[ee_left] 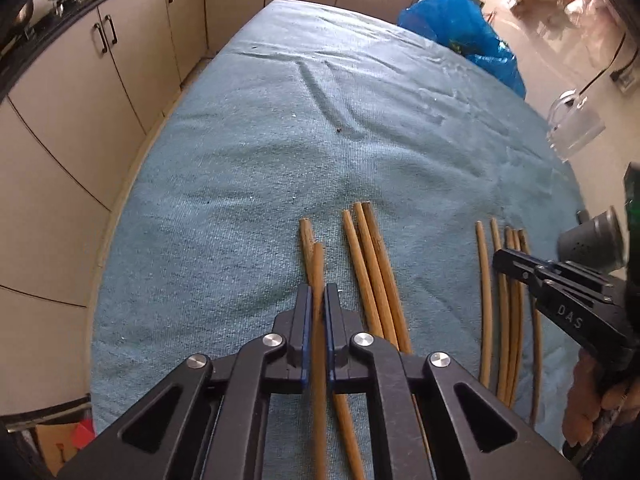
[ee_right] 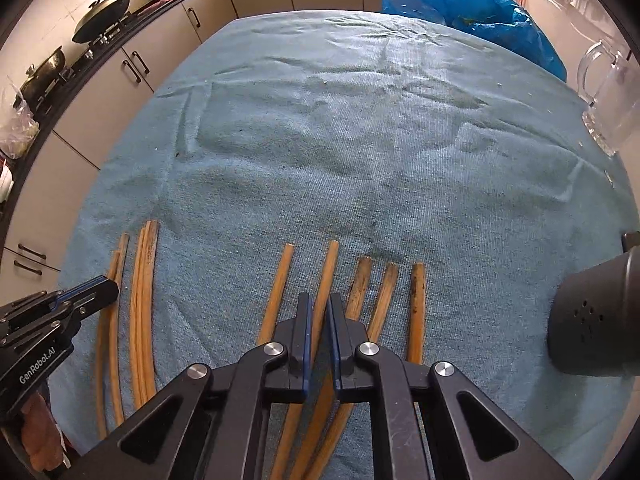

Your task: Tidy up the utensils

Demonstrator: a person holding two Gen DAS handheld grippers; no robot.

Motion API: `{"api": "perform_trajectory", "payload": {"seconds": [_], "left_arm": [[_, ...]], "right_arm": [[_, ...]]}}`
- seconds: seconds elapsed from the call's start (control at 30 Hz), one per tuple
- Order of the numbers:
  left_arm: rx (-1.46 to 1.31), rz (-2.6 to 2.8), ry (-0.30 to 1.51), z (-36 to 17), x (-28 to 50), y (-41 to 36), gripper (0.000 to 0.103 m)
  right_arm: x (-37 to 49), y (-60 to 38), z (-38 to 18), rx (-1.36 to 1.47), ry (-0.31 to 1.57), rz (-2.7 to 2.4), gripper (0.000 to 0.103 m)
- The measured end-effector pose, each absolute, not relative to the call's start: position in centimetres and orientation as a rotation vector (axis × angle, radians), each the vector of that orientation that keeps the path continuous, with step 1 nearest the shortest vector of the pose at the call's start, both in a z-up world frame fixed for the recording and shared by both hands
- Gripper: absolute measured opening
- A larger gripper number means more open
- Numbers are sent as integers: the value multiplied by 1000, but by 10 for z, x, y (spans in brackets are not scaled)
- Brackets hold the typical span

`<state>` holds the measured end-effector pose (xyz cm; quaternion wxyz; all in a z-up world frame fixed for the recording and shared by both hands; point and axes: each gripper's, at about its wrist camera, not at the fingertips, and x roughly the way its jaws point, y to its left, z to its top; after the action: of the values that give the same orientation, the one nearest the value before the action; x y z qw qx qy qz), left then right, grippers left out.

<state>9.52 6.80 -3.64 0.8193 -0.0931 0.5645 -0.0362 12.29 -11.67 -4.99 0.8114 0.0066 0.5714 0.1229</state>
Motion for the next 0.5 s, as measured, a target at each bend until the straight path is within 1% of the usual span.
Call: {"api": "perform_trajectory", "payload": {"seconds": [0.27,0.5], "left_arm": [[-272,-99,1169,-31,88,80,6],[-292,-102,1099,-10,80,79,6]], "right_arm": [[115,-129,-48,96,1222,292,7],[100,-137,-31,121,1154,325,7]]}}
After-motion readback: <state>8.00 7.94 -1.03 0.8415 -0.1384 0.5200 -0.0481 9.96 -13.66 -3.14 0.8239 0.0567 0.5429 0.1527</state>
